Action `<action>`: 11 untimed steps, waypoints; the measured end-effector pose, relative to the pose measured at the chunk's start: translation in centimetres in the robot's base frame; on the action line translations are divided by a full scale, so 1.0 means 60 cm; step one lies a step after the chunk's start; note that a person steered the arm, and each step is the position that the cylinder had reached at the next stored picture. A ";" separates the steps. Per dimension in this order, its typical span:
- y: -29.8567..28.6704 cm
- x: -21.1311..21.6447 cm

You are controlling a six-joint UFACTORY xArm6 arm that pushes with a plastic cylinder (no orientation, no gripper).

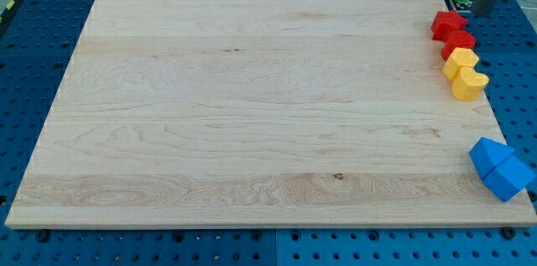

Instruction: Point your arm to the right of red star

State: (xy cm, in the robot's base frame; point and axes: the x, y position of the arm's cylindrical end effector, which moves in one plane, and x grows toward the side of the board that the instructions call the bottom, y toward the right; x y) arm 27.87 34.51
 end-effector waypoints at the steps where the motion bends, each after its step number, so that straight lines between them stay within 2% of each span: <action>1: -0.001 0.004; 11: 0.000 0.036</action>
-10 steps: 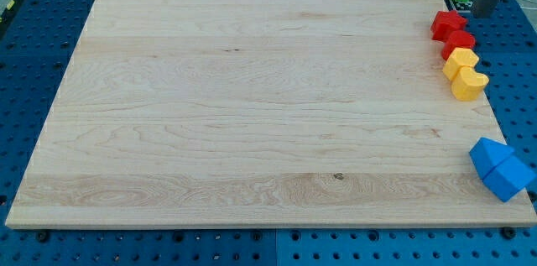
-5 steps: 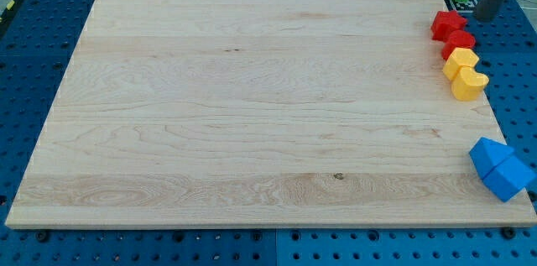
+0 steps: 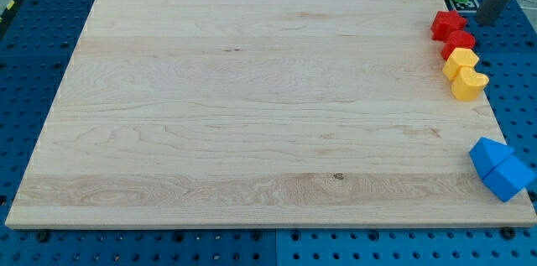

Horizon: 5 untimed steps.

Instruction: Point your arm to the right of red star

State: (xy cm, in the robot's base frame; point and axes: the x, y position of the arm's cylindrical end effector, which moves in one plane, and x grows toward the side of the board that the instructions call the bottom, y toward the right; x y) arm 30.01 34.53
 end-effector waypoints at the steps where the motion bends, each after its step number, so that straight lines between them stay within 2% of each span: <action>1: 0.000 0.003; 5: 0.000 0.016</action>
